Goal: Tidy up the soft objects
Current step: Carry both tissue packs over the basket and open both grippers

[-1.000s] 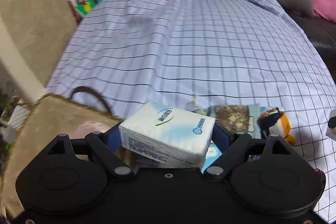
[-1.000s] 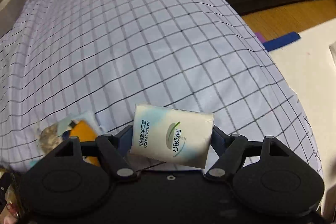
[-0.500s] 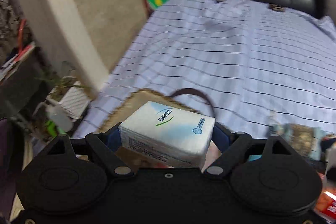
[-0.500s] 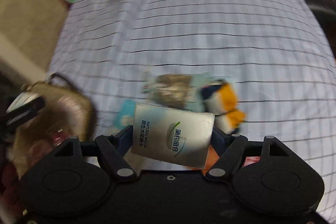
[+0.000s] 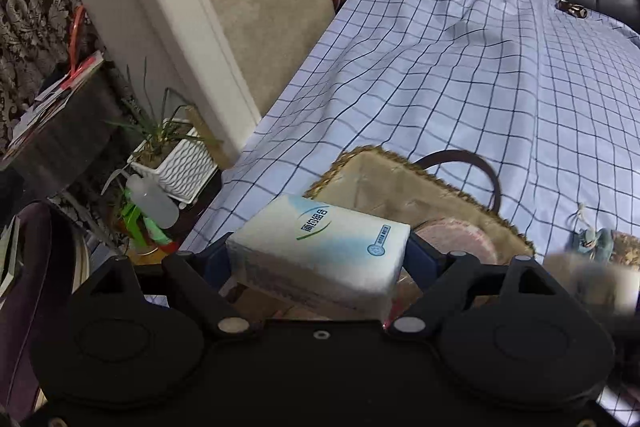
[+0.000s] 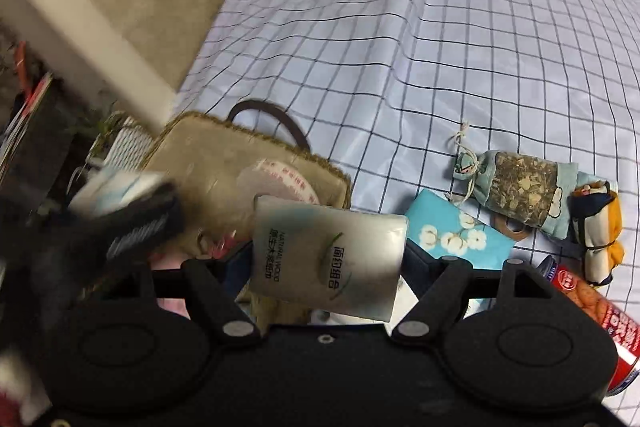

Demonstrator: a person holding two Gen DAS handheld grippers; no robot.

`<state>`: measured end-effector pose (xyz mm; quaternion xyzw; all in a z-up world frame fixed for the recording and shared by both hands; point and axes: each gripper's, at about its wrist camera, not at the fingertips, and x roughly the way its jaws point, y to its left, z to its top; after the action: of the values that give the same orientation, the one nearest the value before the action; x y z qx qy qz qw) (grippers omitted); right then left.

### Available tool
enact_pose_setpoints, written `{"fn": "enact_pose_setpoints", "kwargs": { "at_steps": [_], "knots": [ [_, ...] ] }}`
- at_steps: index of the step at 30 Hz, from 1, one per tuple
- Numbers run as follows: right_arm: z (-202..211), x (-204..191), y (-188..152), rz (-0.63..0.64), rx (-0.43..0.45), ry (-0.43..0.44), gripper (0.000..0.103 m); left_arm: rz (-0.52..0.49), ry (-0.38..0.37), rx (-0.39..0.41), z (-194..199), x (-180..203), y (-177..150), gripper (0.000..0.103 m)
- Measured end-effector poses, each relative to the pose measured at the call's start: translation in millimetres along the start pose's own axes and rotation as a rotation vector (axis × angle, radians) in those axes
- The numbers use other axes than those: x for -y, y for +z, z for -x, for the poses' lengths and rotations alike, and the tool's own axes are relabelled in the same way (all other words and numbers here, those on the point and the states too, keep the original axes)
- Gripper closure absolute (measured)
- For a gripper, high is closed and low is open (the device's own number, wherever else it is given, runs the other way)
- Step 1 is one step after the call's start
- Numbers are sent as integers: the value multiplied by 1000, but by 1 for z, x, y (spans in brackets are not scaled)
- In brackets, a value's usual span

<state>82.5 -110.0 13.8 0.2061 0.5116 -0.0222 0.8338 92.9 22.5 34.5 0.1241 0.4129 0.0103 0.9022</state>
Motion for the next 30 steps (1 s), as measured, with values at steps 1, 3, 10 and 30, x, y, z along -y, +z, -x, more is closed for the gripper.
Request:
{"fn": "enact_pose_setpoints", "kwargs": {
  "at_steps": [1,3,10,30],
  "knots": [
    [-4,1,3,-28,4,1,27,0,2,-5,0,-3,0,21],
    [-7,4,6,-60,7,8,27,-4,12,-6,1,-6,-1,21],
    [-10,7,15,-47,30,-2,26,-64,57,24,13,-10,-12,20],
    [9,8,20,-21,98,21,11,-65,68,24,14,-7,-16,3]
  ]
}}
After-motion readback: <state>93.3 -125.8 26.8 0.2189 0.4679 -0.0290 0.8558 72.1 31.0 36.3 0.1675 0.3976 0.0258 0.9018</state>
